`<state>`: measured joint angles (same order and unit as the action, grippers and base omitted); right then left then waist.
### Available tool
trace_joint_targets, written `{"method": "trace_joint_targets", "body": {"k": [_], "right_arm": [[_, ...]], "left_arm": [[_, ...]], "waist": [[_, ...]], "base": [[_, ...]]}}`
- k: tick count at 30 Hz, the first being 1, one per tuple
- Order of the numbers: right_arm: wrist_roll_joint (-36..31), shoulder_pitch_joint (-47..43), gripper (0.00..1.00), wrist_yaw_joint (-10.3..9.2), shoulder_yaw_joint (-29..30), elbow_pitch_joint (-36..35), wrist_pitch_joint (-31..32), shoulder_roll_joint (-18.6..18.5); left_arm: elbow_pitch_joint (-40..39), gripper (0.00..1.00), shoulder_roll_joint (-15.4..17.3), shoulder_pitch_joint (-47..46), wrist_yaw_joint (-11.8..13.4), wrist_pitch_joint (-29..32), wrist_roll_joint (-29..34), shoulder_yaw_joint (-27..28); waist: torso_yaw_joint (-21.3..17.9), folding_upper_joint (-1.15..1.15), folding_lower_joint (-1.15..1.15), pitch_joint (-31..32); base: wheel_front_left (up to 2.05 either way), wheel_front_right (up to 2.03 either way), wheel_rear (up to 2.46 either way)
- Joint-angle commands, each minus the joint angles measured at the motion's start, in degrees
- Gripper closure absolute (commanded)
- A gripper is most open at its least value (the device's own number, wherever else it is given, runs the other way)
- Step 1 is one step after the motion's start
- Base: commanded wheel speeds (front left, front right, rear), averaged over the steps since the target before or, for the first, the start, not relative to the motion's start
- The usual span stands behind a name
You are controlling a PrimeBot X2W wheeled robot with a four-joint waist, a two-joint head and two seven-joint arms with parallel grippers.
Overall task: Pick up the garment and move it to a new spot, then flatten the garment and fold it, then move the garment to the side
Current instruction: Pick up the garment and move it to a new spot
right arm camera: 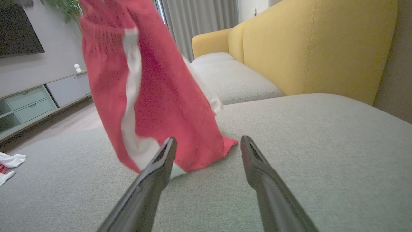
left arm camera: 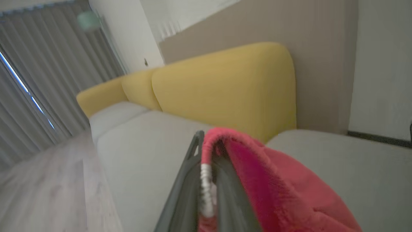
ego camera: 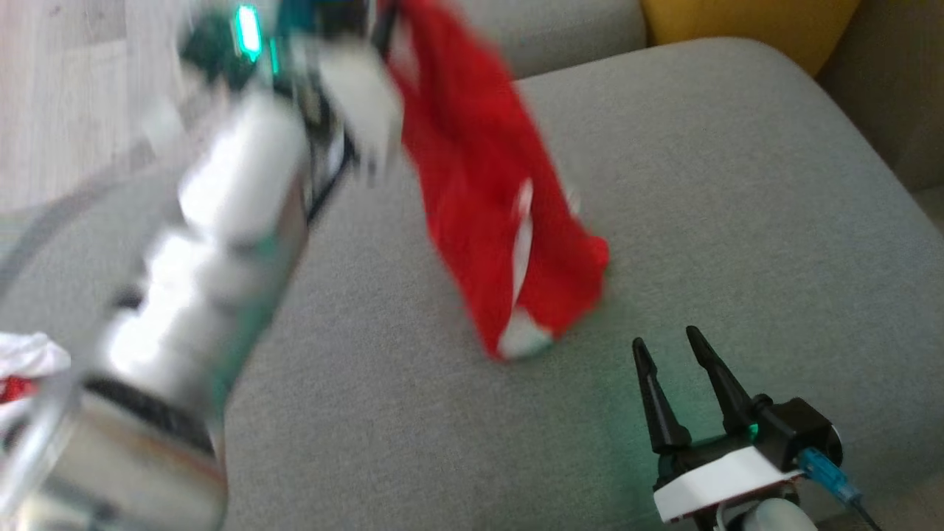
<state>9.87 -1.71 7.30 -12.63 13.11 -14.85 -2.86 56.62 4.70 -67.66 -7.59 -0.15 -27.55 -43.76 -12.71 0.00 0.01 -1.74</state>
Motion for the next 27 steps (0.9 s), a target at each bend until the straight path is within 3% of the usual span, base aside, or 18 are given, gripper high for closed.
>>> {"method": "trace_joint_targets", "body": {"k": [1, 6, 8, 9, 11, 16, 23, 27], "right_arm": [[0.48, 2.32, 0.0, 0.19, -1.65, -1.92, -0.15, -0.02], [0.63, 3.62, 0.0, 0.19, -1.94, -2.15, -0.15, -0.02], [0.5, 4.2, 0.0, 0.19, -2.11, -1.96, -0.15, -0.02], [0.43, 4.46, 0.0, 0.19, -2.2, -1.91, -0.15, -0.02], [0.28, 4.63, 0.0, 0.19, -2.11, -1.82, -0.15, -0.02], [-0.38, 3.53, 0.0, 0.19, -0.69, -1.42, -0.15, -0.02], [-1.09, 0.24, 0.0, 0.19, 1.55, -1.22, -0.15, -0.02], [-1.55, -0.9, 0.0, 0.19, 2.66, -2.03, -0.15, -0.02]], "left_arm": [[-0.77, 1.0, 2.22, -0.53, 0.11, -0.58, -0.52, 0.51], [1.97, 1.0, 3.97, 10.74, 0.1, -4.29, -2.89, -0.55], [2.93, 0.7, 5.05, 13.55, 0.1, -7.26, -3.2, -0.57], [3.04, 0.61, 5.68, 14.75, 0.1, -9.13, -3.2, -0.83], [3.12, 0.0, 7.06, 16.33, 0.39, -12.53, -3.37, -0.14], [-2.17, 0.0, 9.25, 21.27, 3.49, -14.78, -3.81, 4.23], [-22.8, 0.0, 10.71, 37.32, 11.56, -14.83, 1.45, 13.8], [-34.78, 0.0, 9.73, 47.44, 13.66, -14.84, 5.63, 19.2]], "waist": [[0.14, 0.0, -0.01, -1.02], [0.54, 0.0, -0.01, -4.61], [0.6, 0.0, -0.01, -5.84], [0.59, 0.0, -0.01, -6.16], [0.82, 0.0, -0.01, -6.54], [3.48, 0.0, -0.01, -4.88], [9.25, 0.0, -0.01, 0.93], [12.1, 0.0, -0.01, 2.92]], "base": [[0.0, 0.0, 0.0], [0.0, 0.0, 0.0], [0.0, 0.0, 0.0], [0.0, 0.0, 0.0], [0.0, 0.0, 0.0], [0.0, 0.0, 0.0], [0.0, 0.0, 0.0], [0.0, 0.0, 0.0]]}}
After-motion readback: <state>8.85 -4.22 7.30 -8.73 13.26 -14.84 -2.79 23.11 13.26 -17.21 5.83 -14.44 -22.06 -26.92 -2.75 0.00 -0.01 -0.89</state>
